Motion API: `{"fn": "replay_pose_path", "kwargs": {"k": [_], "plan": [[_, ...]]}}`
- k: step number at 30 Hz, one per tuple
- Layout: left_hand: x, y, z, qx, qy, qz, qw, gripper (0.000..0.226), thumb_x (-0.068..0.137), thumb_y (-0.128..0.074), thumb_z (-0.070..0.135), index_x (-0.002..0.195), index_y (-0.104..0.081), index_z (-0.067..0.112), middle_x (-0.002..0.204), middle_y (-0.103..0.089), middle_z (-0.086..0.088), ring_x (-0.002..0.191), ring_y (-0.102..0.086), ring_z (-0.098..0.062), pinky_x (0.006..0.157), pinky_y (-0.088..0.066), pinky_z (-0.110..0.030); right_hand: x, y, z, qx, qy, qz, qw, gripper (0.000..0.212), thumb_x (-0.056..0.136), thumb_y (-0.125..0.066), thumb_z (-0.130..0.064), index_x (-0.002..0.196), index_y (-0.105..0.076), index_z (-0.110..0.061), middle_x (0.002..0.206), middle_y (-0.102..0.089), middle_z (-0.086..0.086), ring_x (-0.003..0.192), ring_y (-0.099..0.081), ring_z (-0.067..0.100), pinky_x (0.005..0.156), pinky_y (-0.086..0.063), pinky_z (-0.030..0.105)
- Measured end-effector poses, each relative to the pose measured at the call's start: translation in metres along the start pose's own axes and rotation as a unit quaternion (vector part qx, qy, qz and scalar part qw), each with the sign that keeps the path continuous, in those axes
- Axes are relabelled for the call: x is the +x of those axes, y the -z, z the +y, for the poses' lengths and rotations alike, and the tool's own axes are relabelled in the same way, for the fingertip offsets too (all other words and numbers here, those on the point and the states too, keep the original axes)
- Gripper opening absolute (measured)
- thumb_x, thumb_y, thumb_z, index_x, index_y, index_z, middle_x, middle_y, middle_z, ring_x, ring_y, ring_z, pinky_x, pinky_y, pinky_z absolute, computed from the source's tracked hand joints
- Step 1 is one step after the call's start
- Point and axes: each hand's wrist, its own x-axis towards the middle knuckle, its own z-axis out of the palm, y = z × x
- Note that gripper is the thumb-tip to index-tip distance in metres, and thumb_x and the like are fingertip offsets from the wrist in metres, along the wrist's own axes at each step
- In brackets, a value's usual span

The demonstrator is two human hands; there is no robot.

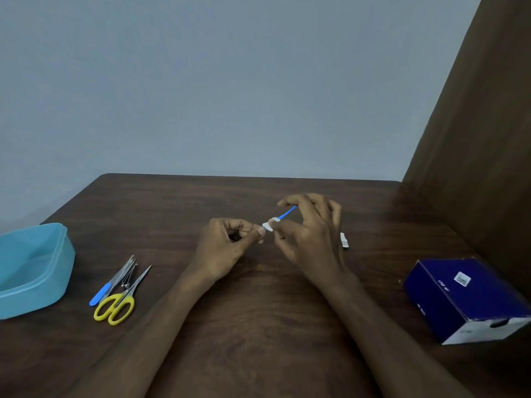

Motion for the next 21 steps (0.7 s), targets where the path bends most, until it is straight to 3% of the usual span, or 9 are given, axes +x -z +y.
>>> {"fn": "replay_pose_path", "kwargs": {"k": [3,5,7,9,11,15,21], "plan": [[0.001,0.000,-0.001,0.013,-0.006,0.001,1.000,0.016,0.094,-0.082,0.022,0.078,-0.084,0.020,0.086,-0.083,0.011,0.085,-0.078,-0.005,0.075,-0.058,-0.030,-0.001,0.003,0.015,-0.019,-0.076,-0.019,0.997,0.010,0.084,-0.077,-0.029,0.088,-0.081,-0.037,0.123,-0.070,-0.010,0.113,-0.058,0.026,0.092,-0.035,0.045],[0.001,-0.001,-0.002,0.035,-0.011,0.020,0.999,0.010,0.091,-0.085,0.024,0.081,-0.085,0.025,0.082,-0.081,0.014,0.077,-0.076,-0.002,0.069,-0.058,-0.028,-0.003,0.006,0.025,-0.022,-0.144,-0.023,0.989,0.009,0.083,-0.081,-0.031,0.088,-0.082,-0.038,0.122,-0.068,-0.012,0.115,-0.054,0.024,0.092,-0.034,0.044],[-0.002,-0.003,-0.002,0.082,-0.033,0.048,0.995,0.005,0.088,-0.089,0.027,0.087,-0.086,0.030,0.074,-0.078,0.016,0.061,-0.067,0.003,0.059,-0.051,-0.018,-0.004,0.007,0.027,-0.017,-0.177,-0.015,0.984,0.007,0.083,-0.083,-0.032,0.087,-0.082,-0.038,0.121,-0.067,-0.013,0.115,-0.053,0.023,0.091,-0.034,0.042],[-0.005,-0.002,-0.002,0.160,-0.094,0.067,0.980,0.009,0.086,-0.090,0.027,0.092,-0.086,0.032,0.077,-0.077,0.021,0.064,-0.066,0.006,0.062,-0.051,-0.013,-0.003,0.010,0.021,-0.006,-0.151,0.001,0.988,0.004,0.085,-0.081,-0.033,0.087,-0.081,-0.036,0.121,-0.068,-0.012,0.113,-0.055,0.024,0.091,-0.035,0.042],[-0.008,-0.001,-0.001,0.226,-0.157,0.079,0.958,0.011,0.087,-0.089,0.029,0.096,-0.085,0.034,0.082,-0.076,0.021,0.074,-0.068,0.003,0.068,-0.056,-0.023,-0.002,0.010,0.012,0.016,-0.079,0.000,0.997,0.007,0.085,-0.078,-0.028,0.087,-0.081,-0.034,0.123,-0.069,-0.008,0.113,-0.058,0.026,0.092,-0.036,0.043],[-0.012,-0.002,0.003,0.266,-0.171,0.125,0.940,0.008,0.087,-0.088,0.033,0.092,-0.081,0.032,0.085,-0.076,0.014,0.080,-0.070,-0.013,0.064,-0.058,-0.036,0.000,0.005,-0.002,0.052,0.028,-0.029,0.998,0.018,0.080,-0.076,-0.018,0.089,-0.081,-0.032,0.124,-0.071,-0.001,0.111,-0.063,0.031,0.093,-0.039,0.048],[-0.013,-0.003,0.005,0.292,-0.174,0.144,0.930,0.006,0.091,-0.083,0.038,0.094,-0.080,0.035,0.085,-0.073,0.014,0.081,-0.067,-0.013,0.062,-0.056,-0.036,-0.001,0.013,0.017,0.003,-0.076,-0.029,0.997,0.008,0.079,-0.079,-0.025,0.083,-0.080,-0.033,0.125,-0.069,-0.005,0.115,-0.059,0.027,0.092,-0.037,0.046]]}}
